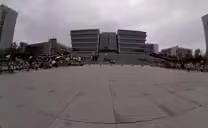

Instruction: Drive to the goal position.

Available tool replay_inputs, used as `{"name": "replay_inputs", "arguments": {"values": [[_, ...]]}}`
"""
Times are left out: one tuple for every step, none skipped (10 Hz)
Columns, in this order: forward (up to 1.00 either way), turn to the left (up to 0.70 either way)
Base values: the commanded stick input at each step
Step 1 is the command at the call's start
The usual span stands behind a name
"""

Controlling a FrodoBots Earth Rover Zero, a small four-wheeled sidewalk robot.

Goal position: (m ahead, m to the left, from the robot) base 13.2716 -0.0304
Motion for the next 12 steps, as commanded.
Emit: {"name": "replay_inputs", "arguments": {"values": [[0.7,0.0],[0.7,0.0],[0.7,0.0],[0.7,0.0],[0.7,0.0],[0.7,0.0],[0.7,0.0],[0.7,0.0],[0.7,0.0],[0.7,0.0],[0.7,0.0],[0.7,0.0]]}}
